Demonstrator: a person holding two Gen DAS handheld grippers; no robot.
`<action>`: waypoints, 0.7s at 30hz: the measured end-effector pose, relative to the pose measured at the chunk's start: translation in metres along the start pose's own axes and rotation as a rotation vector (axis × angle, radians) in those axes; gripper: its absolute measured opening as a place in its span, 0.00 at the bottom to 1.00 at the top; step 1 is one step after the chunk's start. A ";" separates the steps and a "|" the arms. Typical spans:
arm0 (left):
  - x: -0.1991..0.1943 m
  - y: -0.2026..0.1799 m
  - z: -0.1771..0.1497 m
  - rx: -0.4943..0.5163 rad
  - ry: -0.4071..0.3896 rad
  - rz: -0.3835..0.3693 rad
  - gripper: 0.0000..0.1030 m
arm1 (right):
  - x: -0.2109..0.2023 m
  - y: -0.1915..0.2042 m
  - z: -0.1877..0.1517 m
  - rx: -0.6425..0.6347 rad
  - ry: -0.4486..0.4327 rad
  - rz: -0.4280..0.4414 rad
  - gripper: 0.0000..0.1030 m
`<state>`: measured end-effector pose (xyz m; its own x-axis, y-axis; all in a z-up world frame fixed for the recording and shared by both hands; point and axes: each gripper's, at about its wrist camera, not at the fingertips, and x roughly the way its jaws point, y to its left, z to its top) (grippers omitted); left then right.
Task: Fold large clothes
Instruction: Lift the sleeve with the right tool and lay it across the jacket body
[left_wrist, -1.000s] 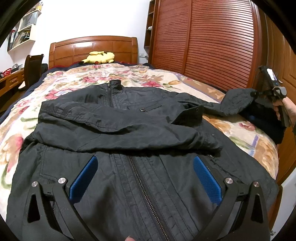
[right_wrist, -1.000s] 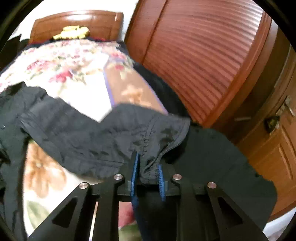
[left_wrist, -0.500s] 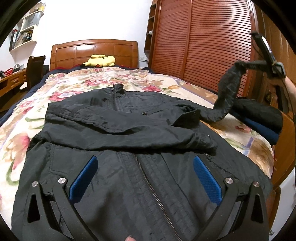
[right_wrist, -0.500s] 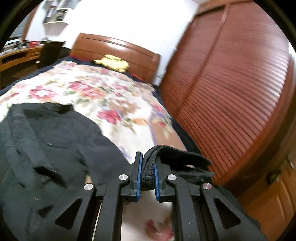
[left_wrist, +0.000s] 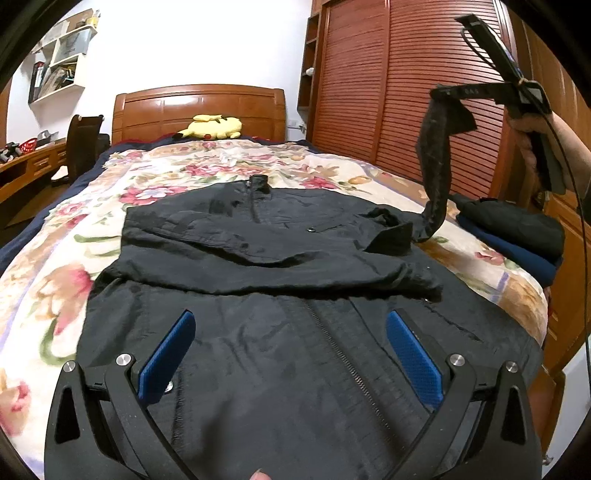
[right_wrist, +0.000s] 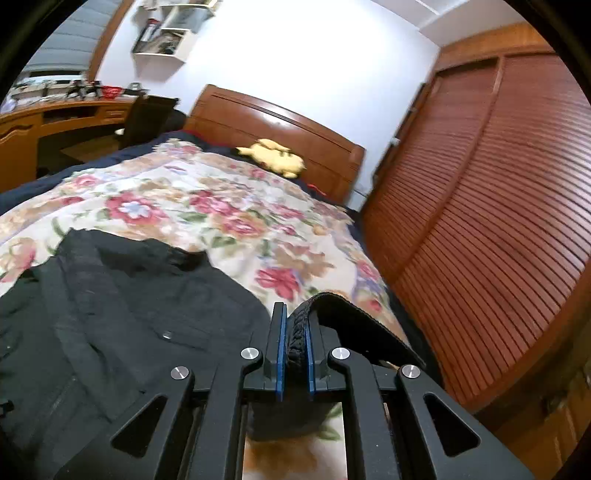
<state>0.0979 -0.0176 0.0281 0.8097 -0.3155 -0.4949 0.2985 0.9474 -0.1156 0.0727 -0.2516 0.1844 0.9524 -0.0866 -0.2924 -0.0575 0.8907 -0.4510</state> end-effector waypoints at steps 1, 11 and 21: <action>-0.002 0.003 0.000 -0.005 -0.003 0.002 1.00 | -0.003 0.006 0.003 -0.009 -0.013 0.014 0.08; -0.015 0.024 -0.002 -0.030 -0.023 0.041 1.00 | -0.065 0.071 0.018 -0.089 -0.155 0.187 0.08; -0.026 0.049 -0.003 -0.080 -0.051 0.072 1.00 | -0.120 0.098 -0.003 -0.126 -0.227 0.366 0.03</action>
<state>0.0898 0.0374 0.0326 0.8526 -0.2473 -0.4603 0.1996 0.9682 -0.1506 -0.0480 -0.1551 0.1721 0.9031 0.3374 -0.2656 -0.4260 0.7815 -0.4558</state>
